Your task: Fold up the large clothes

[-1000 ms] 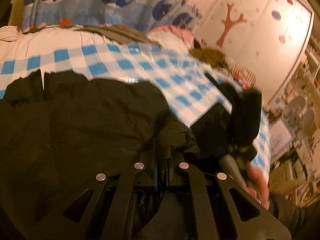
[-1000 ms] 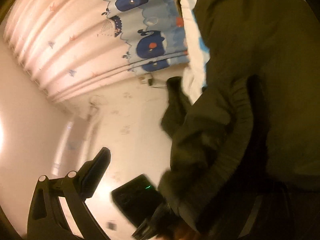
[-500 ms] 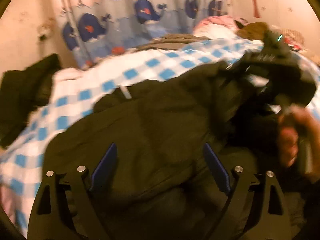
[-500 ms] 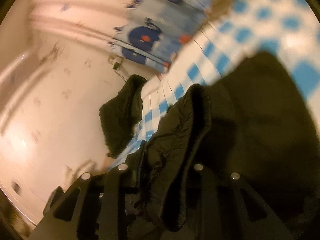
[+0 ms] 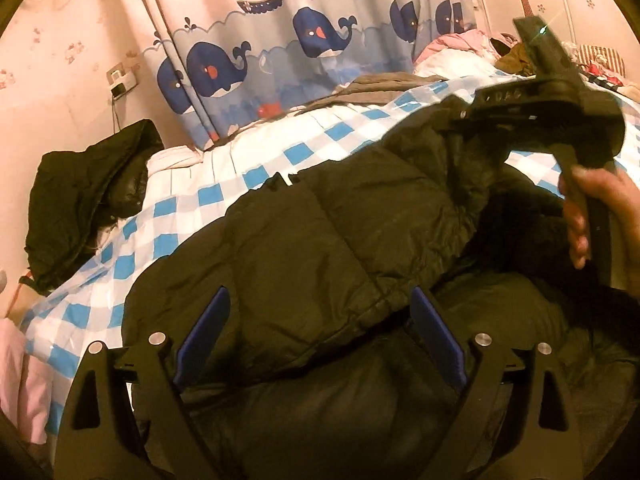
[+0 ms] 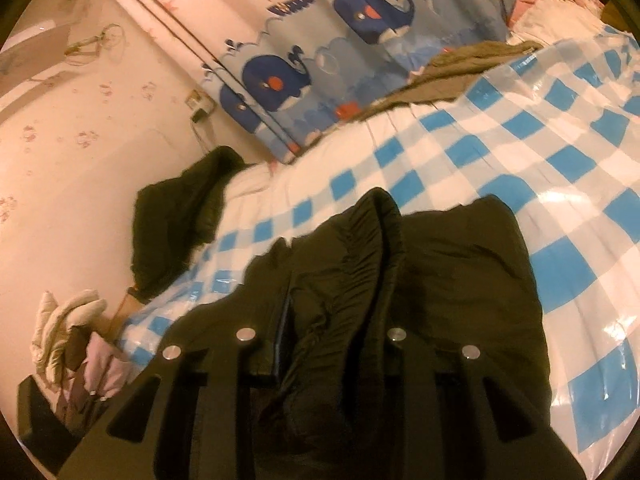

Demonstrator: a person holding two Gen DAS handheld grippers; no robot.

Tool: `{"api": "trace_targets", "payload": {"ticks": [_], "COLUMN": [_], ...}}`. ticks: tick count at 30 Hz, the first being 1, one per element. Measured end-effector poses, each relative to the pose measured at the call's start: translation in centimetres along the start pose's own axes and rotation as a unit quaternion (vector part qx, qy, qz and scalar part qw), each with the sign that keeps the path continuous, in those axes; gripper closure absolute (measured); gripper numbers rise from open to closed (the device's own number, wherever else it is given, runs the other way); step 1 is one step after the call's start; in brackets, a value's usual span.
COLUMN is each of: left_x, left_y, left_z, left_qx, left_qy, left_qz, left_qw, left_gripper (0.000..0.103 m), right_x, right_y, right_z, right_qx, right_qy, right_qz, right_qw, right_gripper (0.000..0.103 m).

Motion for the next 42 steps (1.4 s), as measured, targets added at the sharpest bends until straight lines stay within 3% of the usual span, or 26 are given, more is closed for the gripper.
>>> {"api": "trace_targets", "payload": {"ticks": [9, 14, 15, 18, 22, 25, 27, 31, 36, 42], "left_x": [0.1, 0.2, 0.1, -0.4, -0.9, -0.4, 0.7, 3.4, 5.9, 6.7], "left_y": [1.2, 2.6, 3.0, 5.5, 10.9, 13.7, 15.0, 15.5, 14.6, 14.3], "left_z": [-0.1, -0.1, 0.0, 0.3, 0.0, -1.0, -2.0, -4.4, -6.4, -7.5], "left_qx": [-0.01, -0.021, -0.025, -0.049, -0.129, -0.174, -0.196, -0.217, -0.203, -0.21], "left_qy": [-0.006, -0.007, -0.009, -0.018, -0.027, -0.021, -0.005, 0.035, 0.074, 0.089], "left_qz": [0.021, 0.036, 0.04, 0.061, 0.086, 0.098, 0.097, 0.084, 0.08, 0.07], "left_qw": [0.9997, 0.9991, 0.9989, 0.9968, 0.9875, 0.9796, 0.9758, 0.9719, 0.9732, 0.9712], "left_gripper": [0.015, 0.015, 0.015, 0.014, 0.013, 0.012, 0.012, 0.012, 0.012, 0.01], "right_x": [3.9, 4.1, 3.8, 2.0, -0.7, -1.7, -1.4, 1.4, 4.6, 5.4], "right_y": [-4.1, -4.9, -5.1, -5.5, -4.3, -1.4, 0.4, 1.2, -2.1, -3.3], "right_z": [-2.9, -3.5, -3.3, -2.1, -0.1, 0.8, 0.6, -1.2, -4.0, -5.0], "right_qx": [0.016, 0.012, 0.014, 0.004, -0.061, -0.124, -0.163, -0.189, -0.166, -0.155], "right_qy": [0.075, 0.091, 0.09, 0.061, -0.005, -0.051, -0.056, 0.002, 0.086, 0.103], "right_qz": [-0.076, -0.107, -0.115, -0.164, -0.237, -0.242, -0.234, -0.22, -0.242, -0.255], "right_qw": [0.994, 0.99, 0.989, 0.984, 0.97, 0.961, 0.957, 0.957, 0.952, 0.949], "right_gripper": [0.074, 0.064, 0.057, 0.036, 0.027, 0.02, 0.015, 0.015, 0.014, 0.01]}}
Point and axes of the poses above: each gripper's, at about its wrist camera, not at the fingertips, and x roughly the way its jaws point, y to its left, z to its top, the point moved 7 cm from there along x, roughly the way its jaws point, and after that the axes turned 3 degrees about -x, right-handed, at the moved point
